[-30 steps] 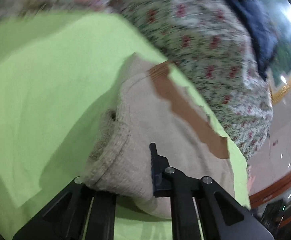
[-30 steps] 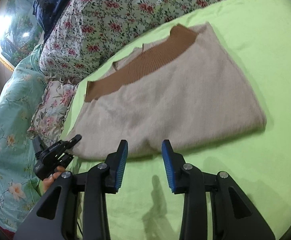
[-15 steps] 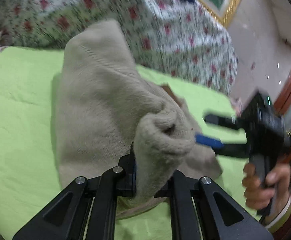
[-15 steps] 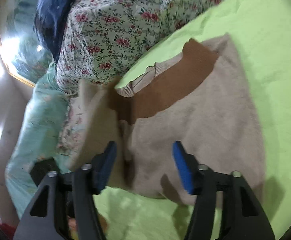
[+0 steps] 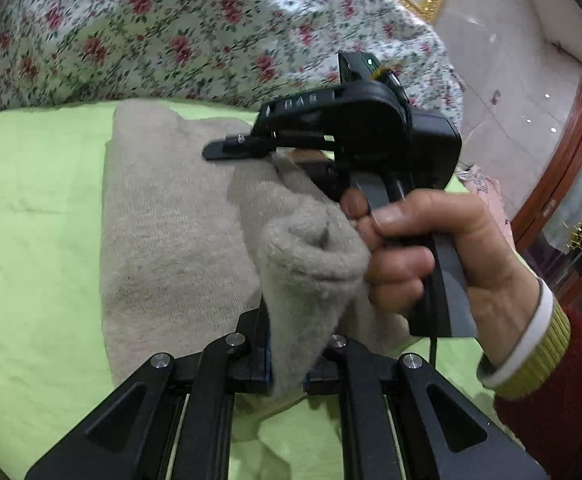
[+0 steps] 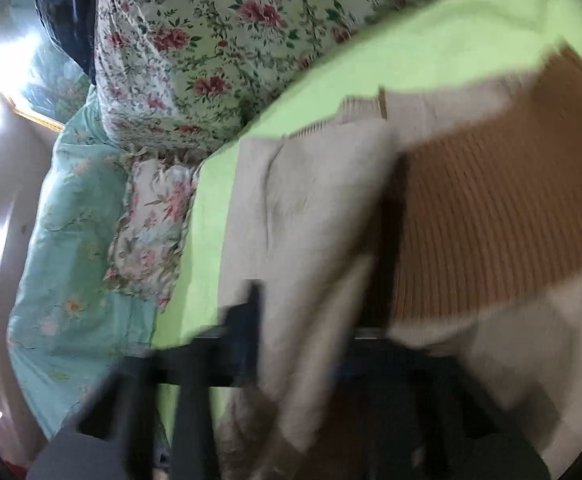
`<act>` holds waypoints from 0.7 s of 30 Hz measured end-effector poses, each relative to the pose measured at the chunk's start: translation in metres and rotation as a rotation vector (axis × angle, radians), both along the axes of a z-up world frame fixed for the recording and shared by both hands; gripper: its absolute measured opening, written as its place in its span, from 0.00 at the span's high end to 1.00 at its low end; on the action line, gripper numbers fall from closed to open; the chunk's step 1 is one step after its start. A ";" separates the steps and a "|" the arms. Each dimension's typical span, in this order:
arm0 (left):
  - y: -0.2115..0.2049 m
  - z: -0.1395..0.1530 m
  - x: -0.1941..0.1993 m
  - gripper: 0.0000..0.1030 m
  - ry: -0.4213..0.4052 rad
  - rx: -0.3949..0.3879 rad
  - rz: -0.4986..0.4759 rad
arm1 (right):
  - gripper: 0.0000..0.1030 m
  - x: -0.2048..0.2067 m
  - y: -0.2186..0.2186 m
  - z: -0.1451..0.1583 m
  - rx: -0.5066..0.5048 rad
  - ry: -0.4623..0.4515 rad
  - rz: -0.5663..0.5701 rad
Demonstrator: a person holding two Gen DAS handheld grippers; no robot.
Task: Fold small clothes
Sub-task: 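Grasp the folded sweater edge with the left gripper and fold it over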
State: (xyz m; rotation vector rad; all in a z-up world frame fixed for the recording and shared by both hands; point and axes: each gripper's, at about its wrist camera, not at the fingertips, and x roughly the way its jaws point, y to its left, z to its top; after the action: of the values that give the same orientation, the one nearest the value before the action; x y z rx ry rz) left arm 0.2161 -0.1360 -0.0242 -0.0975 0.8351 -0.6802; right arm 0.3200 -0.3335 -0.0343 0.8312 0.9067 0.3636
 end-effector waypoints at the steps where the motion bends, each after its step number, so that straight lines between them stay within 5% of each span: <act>1: -0.002 0.006 -0.002 0.92 -0.010 -0.007 -0.008 | 0.85 -0.004 -0.002 0.012 -0.021 -0.036 -0.001; 7: -0.053 0.024 -0.012 0.92 -0.013 -0.073 -0.131 | 0.85 -0.055 -0.036 0.073 -0.176 -0.186 -0.001; 14: -0.124 -0.022 -0.012 0.92 0.116 -0.035 -0.227 | 0.85 -0.086 -0.108 0.004 -0.249 0.046 -0.106; 21: -0.133 -0.023 -0.011 0.91 0.092 -0.028 -0.220 | 0.85 -0.092 -0.113 0.013 -0.279 -0.060 -0.096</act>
State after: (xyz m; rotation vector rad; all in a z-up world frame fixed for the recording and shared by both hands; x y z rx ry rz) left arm 0.2052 -0.2688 -0.0469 -0.0626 0.9333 -0.8993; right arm 0.2277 -0.4468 -0.0211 0.6009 0.8357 0.1721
